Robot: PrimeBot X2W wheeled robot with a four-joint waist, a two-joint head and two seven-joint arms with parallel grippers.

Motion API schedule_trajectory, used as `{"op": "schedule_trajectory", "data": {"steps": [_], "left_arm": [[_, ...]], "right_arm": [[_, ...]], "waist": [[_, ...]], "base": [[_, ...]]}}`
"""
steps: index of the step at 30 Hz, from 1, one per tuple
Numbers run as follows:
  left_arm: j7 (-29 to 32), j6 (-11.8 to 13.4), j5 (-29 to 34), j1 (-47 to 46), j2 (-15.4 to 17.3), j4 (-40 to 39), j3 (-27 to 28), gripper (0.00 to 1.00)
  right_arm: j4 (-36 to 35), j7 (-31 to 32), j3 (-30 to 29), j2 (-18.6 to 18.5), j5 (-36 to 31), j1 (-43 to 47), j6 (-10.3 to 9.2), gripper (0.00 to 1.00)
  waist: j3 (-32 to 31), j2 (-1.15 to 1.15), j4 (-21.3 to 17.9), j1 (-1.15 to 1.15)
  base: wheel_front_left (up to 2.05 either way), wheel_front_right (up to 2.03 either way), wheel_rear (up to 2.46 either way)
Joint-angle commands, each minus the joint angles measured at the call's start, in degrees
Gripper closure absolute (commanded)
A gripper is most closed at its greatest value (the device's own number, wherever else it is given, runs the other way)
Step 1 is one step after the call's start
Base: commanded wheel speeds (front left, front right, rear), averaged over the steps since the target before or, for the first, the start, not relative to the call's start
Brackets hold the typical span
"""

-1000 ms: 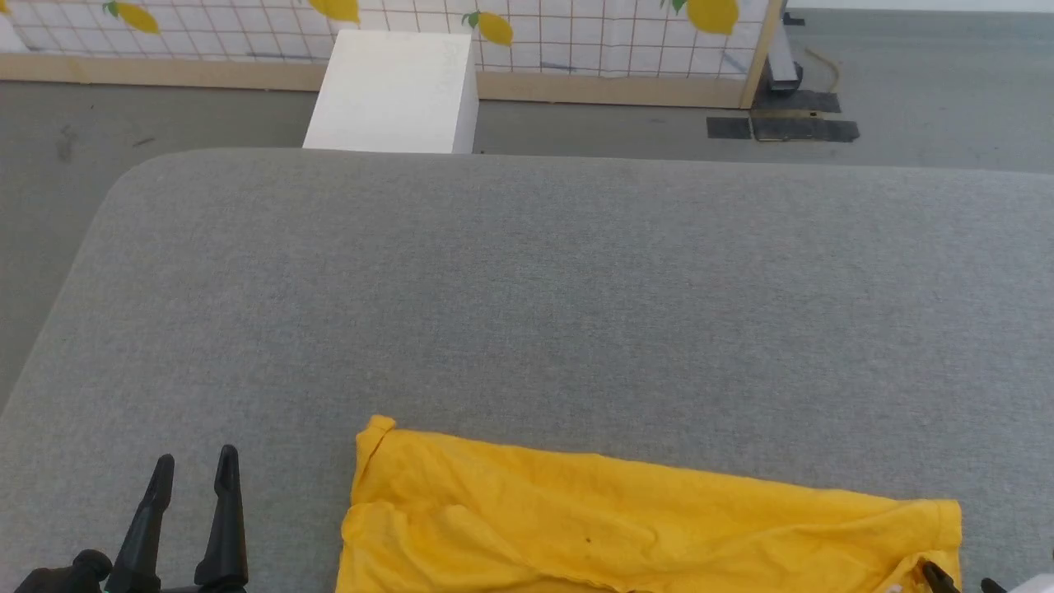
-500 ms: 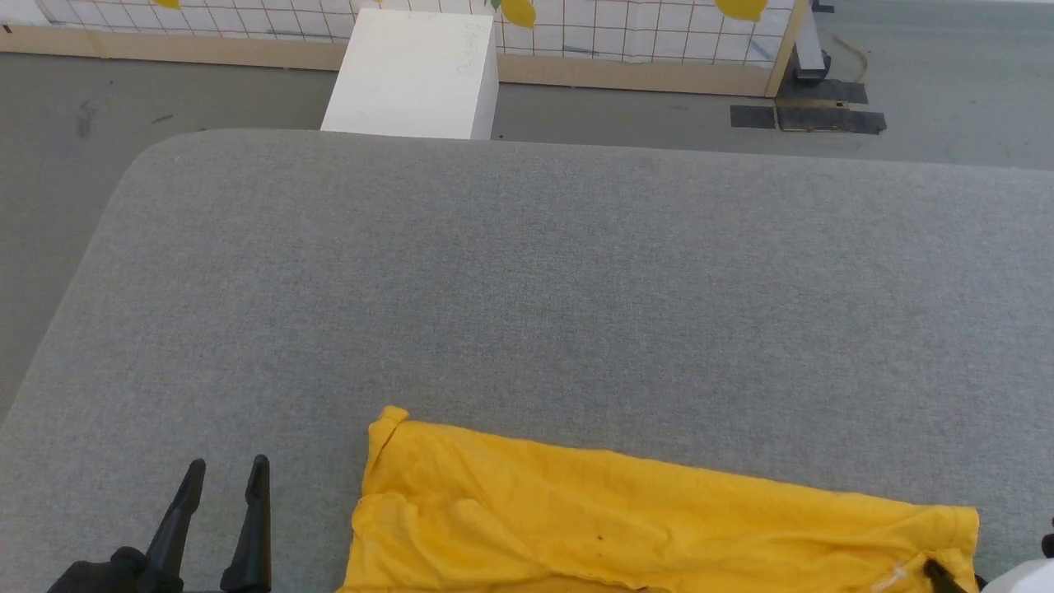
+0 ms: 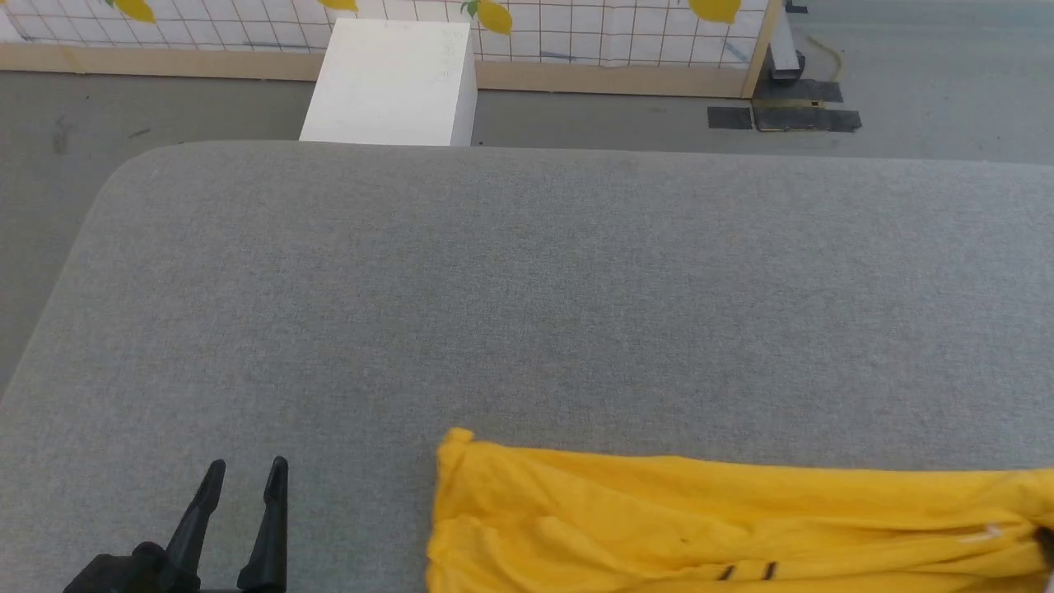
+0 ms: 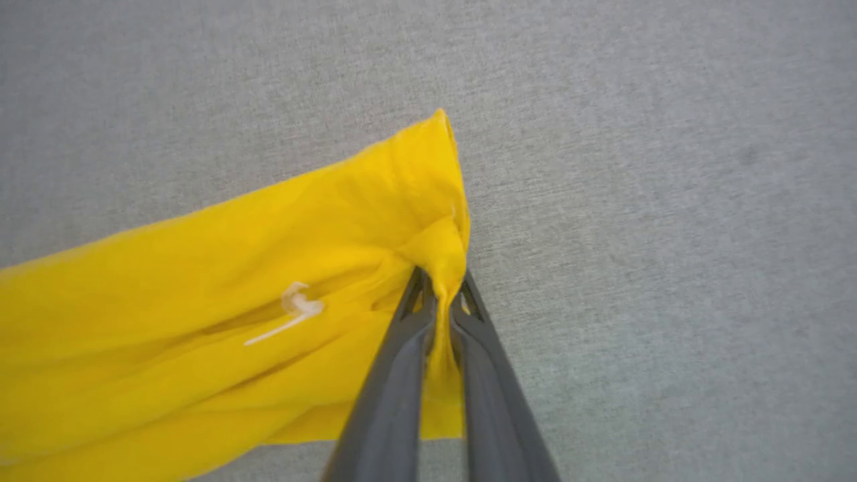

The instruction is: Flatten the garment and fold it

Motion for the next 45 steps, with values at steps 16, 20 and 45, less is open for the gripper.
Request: {"op": "schedule_trajectory", "data": {"steps": [16,20,45], "left_arm": [[-0.2,0.7,1.8,0.3,-0.4,1.8,-0.9,0.00],[0.1,1.0,1.9,0.5,-0.5,1.9,-1.4,0.00],[1.5,1.6,1.1,0.0,-0.8,2.5,-4.0,0.00]], "right_arm": [[-7.2,6.7,0.1,-0.5,4.0,1.7,-0.12,1.00],[-12.9,12.6,10.5,0.7,11.1,2.4,-0.12,1.00],[6.2,6.4,53.4,3.5,14.4,-18.0,-0.12,1.00]], "waist": [[-3.6,0.00,-0.6,0.00],[-4.7,0.00,-0.5,0.00],[-6.1,0.00,4.7,0.00]], "base": [[0.00,0.00,0.00],[0.00,0.00,0.00],[0.00,0.00,0.00]]}}
